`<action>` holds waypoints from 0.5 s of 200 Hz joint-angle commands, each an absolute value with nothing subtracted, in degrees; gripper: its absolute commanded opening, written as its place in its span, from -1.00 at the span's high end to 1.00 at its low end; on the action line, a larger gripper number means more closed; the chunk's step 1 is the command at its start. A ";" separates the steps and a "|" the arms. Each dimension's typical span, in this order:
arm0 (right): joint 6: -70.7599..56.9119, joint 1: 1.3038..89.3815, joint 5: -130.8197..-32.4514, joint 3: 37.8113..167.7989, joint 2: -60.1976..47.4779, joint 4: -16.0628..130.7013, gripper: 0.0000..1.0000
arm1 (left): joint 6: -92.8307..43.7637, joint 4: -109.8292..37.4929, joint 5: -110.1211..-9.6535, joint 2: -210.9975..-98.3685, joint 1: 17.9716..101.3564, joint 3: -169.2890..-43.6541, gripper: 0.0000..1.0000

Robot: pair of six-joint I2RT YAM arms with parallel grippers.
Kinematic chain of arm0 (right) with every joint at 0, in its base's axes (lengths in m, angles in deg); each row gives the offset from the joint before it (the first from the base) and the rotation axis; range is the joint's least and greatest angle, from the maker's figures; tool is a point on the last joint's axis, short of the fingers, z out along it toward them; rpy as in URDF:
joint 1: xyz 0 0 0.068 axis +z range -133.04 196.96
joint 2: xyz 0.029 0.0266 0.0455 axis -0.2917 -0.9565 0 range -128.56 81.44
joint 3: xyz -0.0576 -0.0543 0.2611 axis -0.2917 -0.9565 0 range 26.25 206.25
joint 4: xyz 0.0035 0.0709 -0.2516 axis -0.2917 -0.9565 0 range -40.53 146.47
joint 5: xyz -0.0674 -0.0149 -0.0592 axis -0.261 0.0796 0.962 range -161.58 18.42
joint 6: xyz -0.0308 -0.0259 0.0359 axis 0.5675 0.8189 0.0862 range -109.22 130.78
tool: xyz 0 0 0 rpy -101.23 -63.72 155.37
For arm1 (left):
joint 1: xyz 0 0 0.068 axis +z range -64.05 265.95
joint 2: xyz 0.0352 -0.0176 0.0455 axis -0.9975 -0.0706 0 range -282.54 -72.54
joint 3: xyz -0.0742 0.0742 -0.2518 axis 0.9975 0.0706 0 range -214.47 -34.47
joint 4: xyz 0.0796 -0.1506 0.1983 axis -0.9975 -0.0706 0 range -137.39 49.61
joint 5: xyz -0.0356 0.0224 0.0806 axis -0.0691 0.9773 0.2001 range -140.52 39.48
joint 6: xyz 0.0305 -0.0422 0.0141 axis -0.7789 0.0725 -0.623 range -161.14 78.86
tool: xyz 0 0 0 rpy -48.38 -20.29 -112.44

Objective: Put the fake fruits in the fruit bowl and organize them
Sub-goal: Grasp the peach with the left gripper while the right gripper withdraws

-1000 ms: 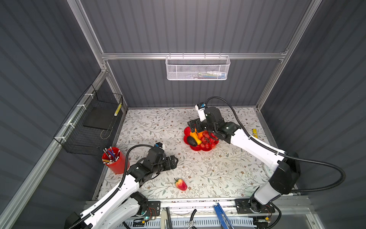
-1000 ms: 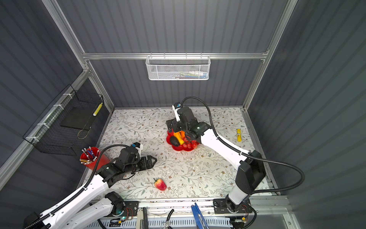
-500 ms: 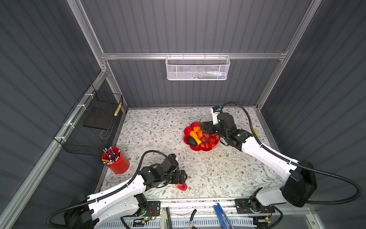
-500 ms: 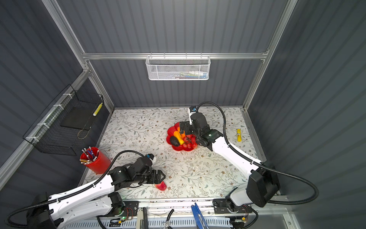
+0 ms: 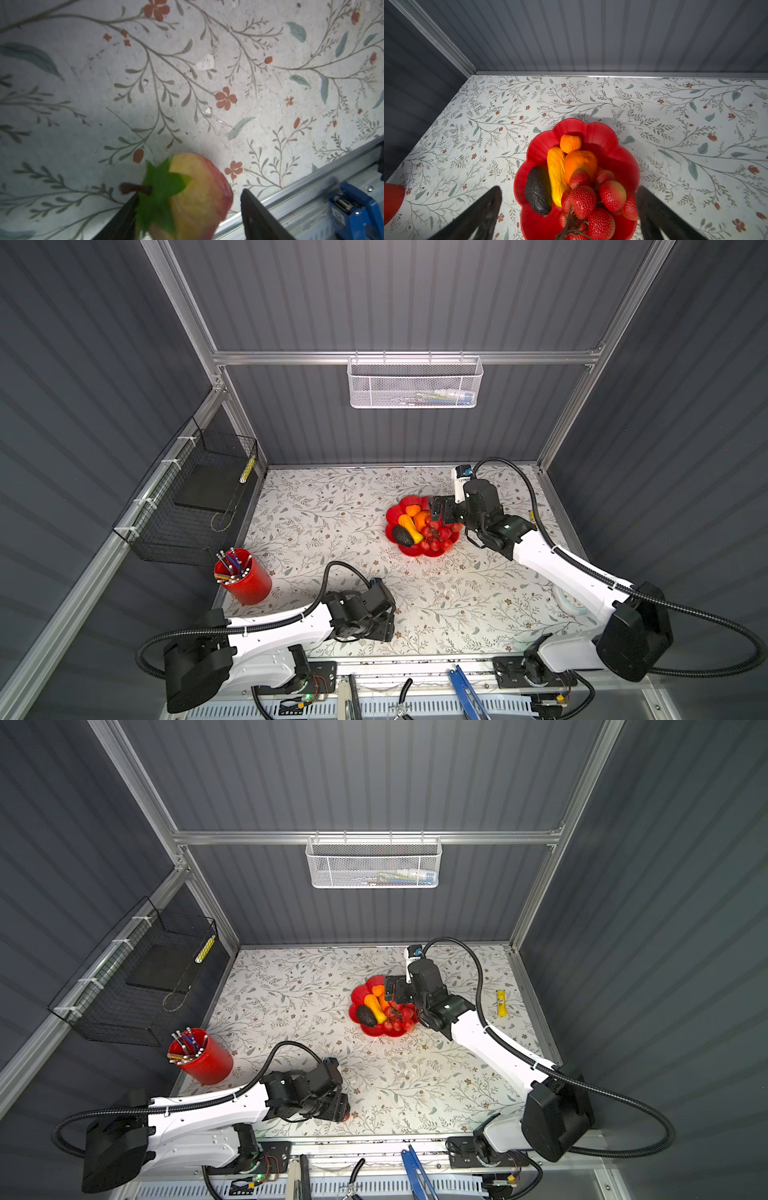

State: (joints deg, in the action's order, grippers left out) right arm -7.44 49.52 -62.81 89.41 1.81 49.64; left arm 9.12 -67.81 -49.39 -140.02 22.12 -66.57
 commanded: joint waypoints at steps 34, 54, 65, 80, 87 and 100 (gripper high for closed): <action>-8.74 48.72 -63.26 87.69 3.65 50.96 -0.98 | 7.31 -68.92 -44.22 -138.54 21.79 -69.11 0.11; -8.91 48.49 -63.17 87.30 4.00 51.00 -0.98 | 5.55 -71.16 -41.37 -137.34 21.79 -71.73 0.14; -8.91 48.39 -63.05 87.00 4.42 51.09 -0.98 | 3.37 -71.55 -39.29 -137.05 21.88 -74.28 0.14; -9.08 48.17 -62.82 86.27 5.26 51.48 -0.98 | -1.93 -71.58 -36.36 -138.36 22.84 -79.56 0.11; -9.24 47.99 -62.94 85.96 5.68 51.49 -0.98 | -4.59 -71.52 -35.89 -139.72 24.34 -82.29 0.10; -9.35 47.68 -63.01 85.38 6.50 51.33 -0.98 | -9.73 -69.78 -37.89 -143.06 28.55 -87.31 0.10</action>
State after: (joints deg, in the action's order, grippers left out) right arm -8.58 48.42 -63.03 86.52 4.43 50.34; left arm 1.08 -71.26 -40.01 -139.50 23.58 -78.68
